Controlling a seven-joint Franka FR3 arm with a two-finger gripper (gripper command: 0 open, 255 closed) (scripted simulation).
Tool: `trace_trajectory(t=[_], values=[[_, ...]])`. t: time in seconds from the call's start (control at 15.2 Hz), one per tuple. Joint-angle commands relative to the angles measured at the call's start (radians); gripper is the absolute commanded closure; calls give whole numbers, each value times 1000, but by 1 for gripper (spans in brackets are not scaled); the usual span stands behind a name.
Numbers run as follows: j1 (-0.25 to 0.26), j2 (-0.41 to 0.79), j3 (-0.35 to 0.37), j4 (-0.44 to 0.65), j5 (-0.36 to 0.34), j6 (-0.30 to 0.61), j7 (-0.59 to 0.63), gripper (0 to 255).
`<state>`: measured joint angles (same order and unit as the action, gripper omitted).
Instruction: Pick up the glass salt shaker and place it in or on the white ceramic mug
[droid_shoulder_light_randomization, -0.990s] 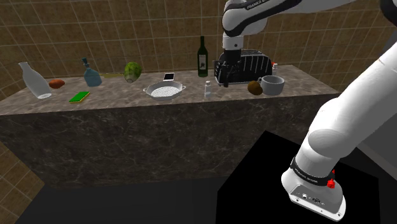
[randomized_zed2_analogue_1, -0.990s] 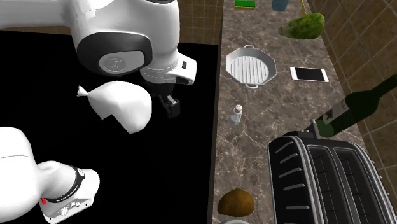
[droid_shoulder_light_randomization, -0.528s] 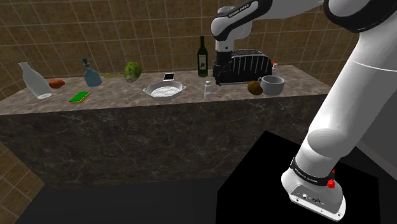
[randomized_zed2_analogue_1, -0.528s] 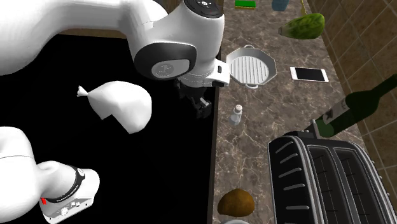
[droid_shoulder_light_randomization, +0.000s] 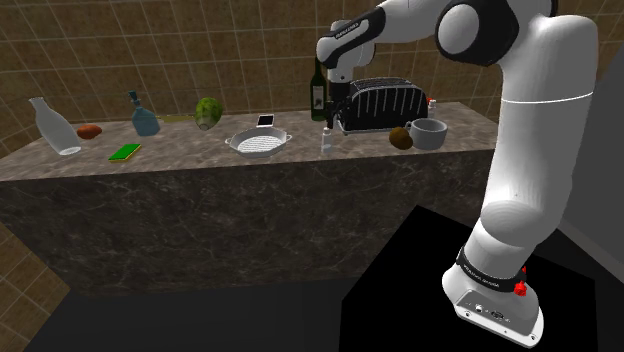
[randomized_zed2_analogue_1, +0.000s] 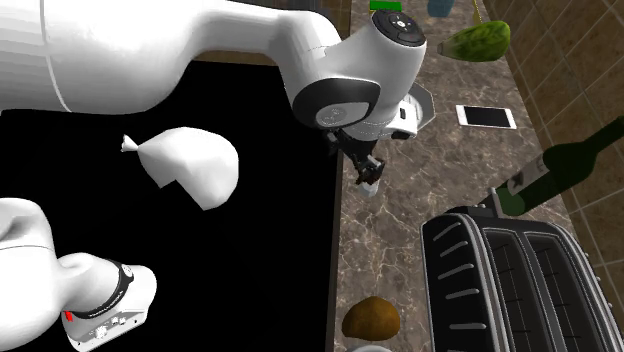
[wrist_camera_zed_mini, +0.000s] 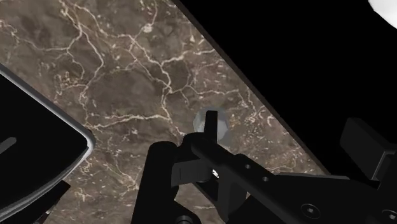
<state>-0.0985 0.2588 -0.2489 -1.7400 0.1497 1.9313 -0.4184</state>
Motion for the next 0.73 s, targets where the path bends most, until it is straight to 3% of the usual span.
trace_trajectory(t=[0.0, 0.33, 0.66], values=[[-15, 68, 0, 73, 20, 0, -18, 0], [-62, 251, 8, 311, 63, -40, -49, 0], [-58, 266, 13, 266, 69, 19, -54, 0]])
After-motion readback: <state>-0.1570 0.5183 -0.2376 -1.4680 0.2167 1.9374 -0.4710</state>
